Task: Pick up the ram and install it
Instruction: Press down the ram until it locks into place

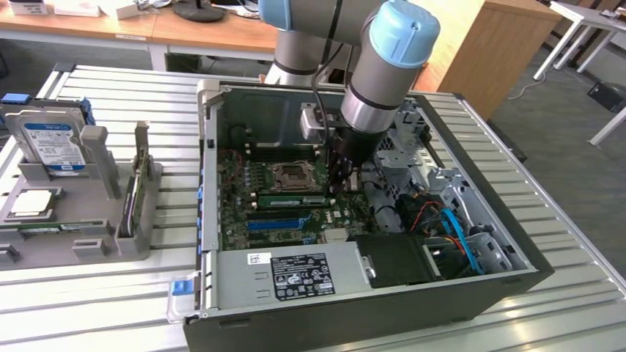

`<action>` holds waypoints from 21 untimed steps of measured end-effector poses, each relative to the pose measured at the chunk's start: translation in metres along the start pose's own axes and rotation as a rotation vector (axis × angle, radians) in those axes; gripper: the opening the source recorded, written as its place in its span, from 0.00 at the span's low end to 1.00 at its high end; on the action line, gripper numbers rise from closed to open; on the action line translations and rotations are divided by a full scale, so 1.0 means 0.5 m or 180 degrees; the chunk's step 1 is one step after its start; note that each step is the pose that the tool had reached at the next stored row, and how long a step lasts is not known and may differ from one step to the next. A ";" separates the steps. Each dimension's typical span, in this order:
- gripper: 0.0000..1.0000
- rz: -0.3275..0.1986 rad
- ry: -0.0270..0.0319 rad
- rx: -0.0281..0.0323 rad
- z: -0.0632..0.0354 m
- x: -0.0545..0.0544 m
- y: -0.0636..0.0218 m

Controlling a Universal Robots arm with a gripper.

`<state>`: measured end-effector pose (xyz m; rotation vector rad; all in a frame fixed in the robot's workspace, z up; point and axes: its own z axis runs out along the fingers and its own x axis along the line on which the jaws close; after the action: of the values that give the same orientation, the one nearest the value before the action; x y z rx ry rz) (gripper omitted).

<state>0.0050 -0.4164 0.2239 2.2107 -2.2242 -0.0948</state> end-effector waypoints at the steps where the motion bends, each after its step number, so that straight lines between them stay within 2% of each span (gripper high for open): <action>1: 0.11 0.0000 0.0000 0.0000 0.000 0.000 0.000; 16: 0.11 0.0000 -0.0001 0.0000 0.002 0.000 0.000; 21: 0.11 0.0000 0.0000 0.0000 -0.013 -0.001 0.001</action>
<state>0.0050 -0.4164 0.2304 2.2108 -2.2243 -0.0948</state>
